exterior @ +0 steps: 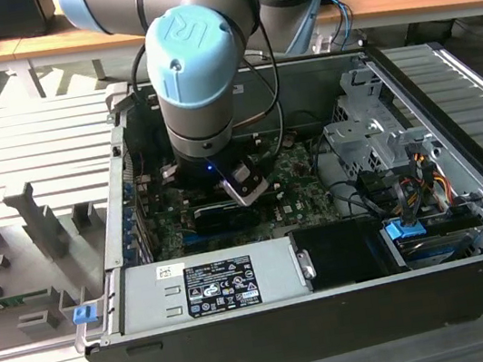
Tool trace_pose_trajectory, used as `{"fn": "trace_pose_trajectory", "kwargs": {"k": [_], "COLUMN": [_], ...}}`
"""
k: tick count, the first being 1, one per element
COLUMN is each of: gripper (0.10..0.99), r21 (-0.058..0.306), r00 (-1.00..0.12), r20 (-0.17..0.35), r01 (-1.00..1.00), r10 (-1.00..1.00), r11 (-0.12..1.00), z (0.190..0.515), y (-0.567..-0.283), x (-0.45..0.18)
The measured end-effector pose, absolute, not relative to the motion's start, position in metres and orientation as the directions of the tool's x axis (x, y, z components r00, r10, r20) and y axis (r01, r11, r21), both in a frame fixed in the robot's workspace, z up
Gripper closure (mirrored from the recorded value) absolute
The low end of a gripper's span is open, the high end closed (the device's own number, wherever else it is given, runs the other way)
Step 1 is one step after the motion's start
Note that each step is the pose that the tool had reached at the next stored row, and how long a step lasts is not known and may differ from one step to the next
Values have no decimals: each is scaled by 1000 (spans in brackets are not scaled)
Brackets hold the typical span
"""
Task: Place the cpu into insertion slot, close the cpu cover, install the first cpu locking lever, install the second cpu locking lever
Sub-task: 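Install the second cpu locking lever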
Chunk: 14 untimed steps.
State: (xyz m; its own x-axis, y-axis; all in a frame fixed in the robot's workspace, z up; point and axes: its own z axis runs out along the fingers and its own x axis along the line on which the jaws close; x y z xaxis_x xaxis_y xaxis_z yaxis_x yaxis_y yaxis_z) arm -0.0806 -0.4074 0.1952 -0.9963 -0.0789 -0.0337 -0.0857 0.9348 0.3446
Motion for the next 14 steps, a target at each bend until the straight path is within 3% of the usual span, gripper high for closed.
{"fn": "trace_pose_trajectory", "kwargs": {"k": [14], "gripper": [980], "r21": [345], "r00": [-996], "r20": [-33], "r01": [-86], "r10": [-79], "r11": [935], "z": [211], "y": [-408], "x": [-81]}}
